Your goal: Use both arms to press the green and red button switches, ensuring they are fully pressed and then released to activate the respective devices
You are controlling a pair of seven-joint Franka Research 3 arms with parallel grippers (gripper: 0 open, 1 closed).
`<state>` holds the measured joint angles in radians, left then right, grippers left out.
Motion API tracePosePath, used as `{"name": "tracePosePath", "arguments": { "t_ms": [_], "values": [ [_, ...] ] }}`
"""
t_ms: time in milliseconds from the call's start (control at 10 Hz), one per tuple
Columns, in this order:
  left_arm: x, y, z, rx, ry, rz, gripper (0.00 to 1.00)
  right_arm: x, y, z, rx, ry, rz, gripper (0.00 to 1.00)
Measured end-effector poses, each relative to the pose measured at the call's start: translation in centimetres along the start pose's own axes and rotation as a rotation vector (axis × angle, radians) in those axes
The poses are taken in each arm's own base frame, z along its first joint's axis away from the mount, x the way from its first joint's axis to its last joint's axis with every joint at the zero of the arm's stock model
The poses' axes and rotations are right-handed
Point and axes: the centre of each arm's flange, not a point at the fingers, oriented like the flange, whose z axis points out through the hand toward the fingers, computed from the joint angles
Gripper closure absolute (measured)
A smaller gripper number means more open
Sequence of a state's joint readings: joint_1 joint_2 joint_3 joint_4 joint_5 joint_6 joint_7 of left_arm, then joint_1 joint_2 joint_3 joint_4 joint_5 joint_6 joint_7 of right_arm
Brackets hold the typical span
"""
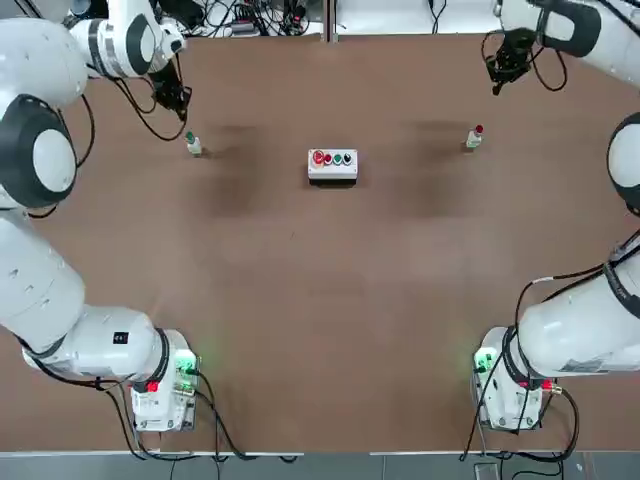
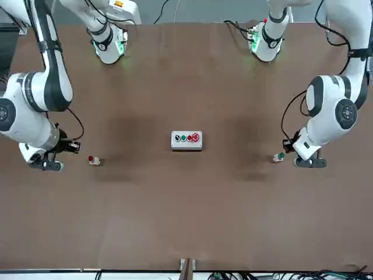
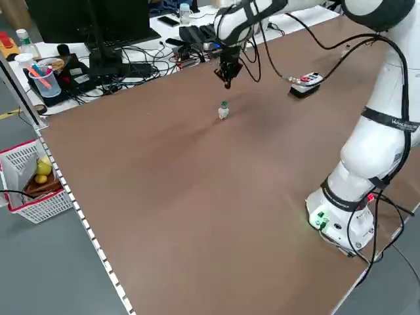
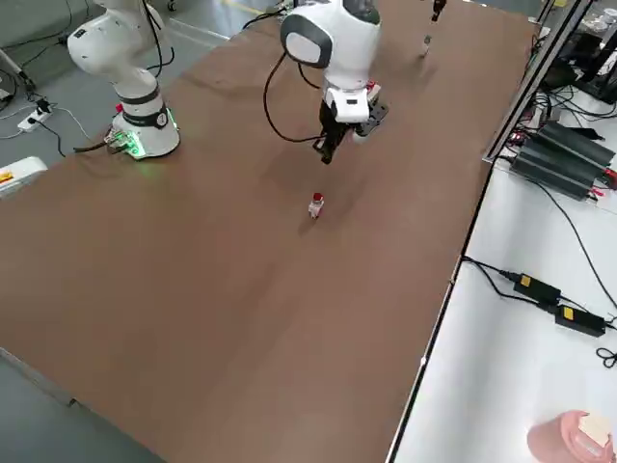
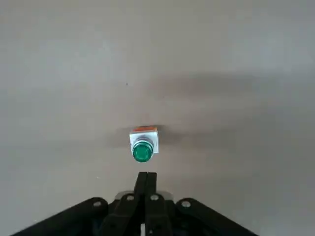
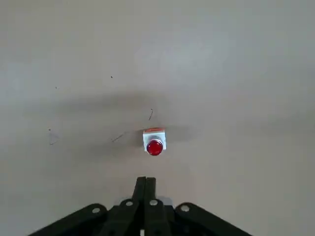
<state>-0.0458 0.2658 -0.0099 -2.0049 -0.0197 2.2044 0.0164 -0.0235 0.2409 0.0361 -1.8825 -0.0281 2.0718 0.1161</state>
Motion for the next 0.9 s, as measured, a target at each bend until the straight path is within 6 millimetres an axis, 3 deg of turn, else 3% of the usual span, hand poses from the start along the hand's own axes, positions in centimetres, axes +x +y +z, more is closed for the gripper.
{"name": "tracePosePath", "arguments": {
  "t_ms": [500,900],
  "values": [
    [0.6,-0.6,3.2,0.006,0.002,-0.004,0.99,0.0,-0.1,4.4,0.002,-0.004,-0.007,0.99],
    [1.0,-0.6,5.2,0.006,0.001,-0.004,0.99,-0.2,0.9,7.9,0.004,0.009,-0.022,0.99]
  ]
}}
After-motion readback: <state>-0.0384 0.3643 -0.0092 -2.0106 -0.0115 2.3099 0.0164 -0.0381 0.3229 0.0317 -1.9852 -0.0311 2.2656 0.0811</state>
